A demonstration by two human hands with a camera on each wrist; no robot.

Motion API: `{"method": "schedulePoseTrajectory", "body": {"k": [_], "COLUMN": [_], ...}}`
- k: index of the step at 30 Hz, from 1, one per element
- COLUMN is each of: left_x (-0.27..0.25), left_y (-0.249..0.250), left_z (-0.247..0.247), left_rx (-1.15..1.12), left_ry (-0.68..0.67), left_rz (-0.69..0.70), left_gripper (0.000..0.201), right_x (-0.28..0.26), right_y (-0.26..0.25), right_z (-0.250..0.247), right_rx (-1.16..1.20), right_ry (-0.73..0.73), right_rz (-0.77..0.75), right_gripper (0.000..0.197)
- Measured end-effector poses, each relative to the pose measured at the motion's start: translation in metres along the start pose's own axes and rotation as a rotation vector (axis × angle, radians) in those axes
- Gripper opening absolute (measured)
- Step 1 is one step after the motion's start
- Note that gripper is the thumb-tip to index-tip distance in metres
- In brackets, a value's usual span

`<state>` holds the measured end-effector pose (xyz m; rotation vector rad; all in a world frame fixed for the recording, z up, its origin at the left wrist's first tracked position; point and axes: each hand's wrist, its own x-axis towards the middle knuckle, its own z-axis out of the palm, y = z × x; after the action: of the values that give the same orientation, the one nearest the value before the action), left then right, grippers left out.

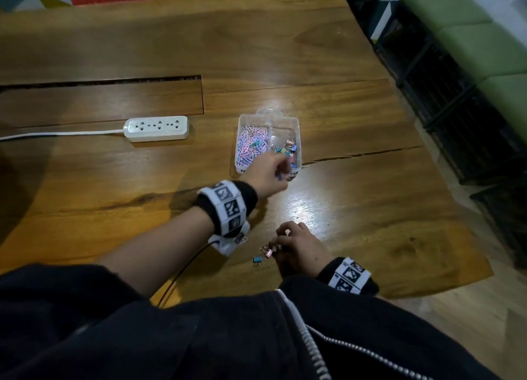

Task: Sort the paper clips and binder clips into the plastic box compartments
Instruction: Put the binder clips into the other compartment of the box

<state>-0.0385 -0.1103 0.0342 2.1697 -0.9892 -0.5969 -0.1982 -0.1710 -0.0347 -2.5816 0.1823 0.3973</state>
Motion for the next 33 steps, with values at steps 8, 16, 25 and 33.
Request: {"method": "schedulePoseTrajectory", "body": {"k": [8,16,25,33], "left_x": [0.026,-0.077,-0.102,-0.106], "left_y": [0.009,-0.024,-0.032,-0.045], "left_z": [0.002,0.027,0.057,0.046], "left_rx": [0.187,0.560,0.642,0.431], "left_ry": [0.006,-0.601,-0.530,-0.459], "left_rz": [-0.094,-0.014,0.051,0.029], "left_gripper": [0.030,0.041,0.027,0.021], "right_x": [-0.005,-0.004,-0.001,0.013], "right_y": [0.001,-0.008,-0.012,-0.007], "right_z": [0.001,0.002,0.002,-0.023], "right_rx": [0.245,0.001,0.142,0.148], "right_ry": [-0.029,-0.061,-0.008,-0.014], "right_rz": [0.092,0.116,0.171,0.282], "right_gripper": [0.017,0.052,0.022,0.019]}}
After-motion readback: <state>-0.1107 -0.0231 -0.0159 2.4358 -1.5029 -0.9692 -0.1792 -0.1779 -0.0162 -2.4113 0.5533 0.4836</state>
